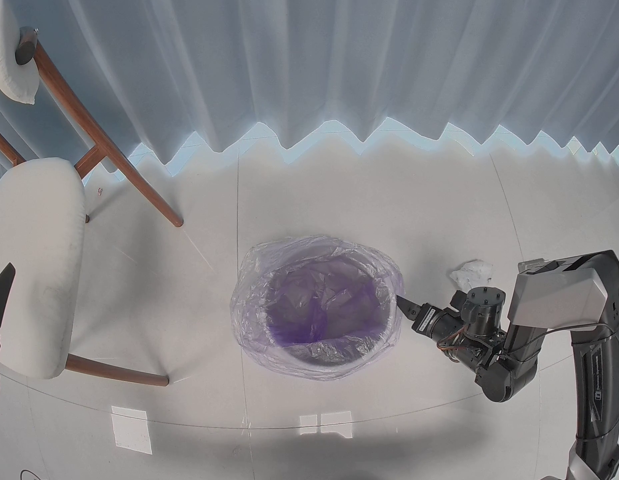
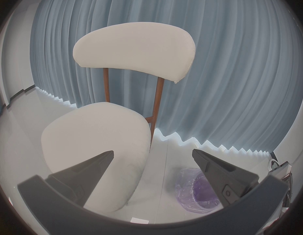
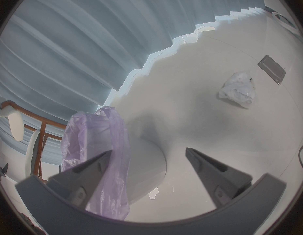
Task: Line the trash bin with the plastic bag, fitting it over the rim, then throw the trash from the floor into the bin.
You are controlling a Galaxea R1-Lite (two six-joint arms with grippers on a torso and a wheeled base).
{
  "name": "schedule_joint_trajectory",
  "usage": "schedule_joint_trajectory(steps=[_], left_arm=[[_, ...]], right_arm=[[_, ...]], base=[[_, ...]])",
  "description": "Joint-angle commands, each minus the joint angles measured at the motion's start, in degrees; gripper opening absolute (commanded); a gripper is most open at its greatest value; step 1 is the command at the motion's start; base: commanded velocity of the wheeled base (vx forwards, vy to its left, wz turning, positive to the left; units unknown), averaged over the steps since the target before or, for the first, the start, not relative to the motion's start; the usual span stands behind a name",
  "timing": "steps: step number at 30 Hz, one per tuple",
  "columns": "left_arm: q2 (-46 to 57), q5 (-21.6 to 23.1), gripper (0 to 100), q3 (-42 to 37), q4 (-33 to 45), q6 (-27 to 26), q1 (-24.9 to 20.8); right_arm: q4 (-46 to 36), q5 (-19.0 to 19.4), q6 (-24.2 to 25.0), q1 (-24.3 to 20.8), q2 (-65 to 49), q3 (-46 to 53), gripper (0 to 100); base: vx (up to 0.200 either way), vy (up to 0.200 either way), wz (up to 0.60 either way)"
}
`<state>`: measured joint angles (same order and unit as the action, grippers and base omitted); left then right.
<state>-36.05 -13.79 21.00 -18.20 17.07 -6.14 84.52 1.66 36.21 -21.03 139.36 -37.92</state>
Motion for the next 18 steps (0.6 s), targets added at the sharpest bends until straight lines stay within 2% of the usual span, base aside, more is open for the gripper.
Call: schedule_joint_trajectory(steps=[1,9,18], left_arm=[[-0.25,-0.10,100,-0.09,0.01,-0.02,0.08],[-0.34,-0.10,100,-0.09,0.10,-0.02,0.08],[-0.25,-0.10,100,-0.09,0.10,-0.10,0.34]], right_arm=[[-0.58,0.19,0.00,0.02,1.88,-1.98,0],[-4.71,0.72,0.00,0.11,4.34,-7.34,0],[-19.57,0.80,-1.58,1.43,7.50,-19.64,0]], base=[[0.000,0.000,0.00],[0.000,0.000,0.00],[0.000,0.000,0.00]])
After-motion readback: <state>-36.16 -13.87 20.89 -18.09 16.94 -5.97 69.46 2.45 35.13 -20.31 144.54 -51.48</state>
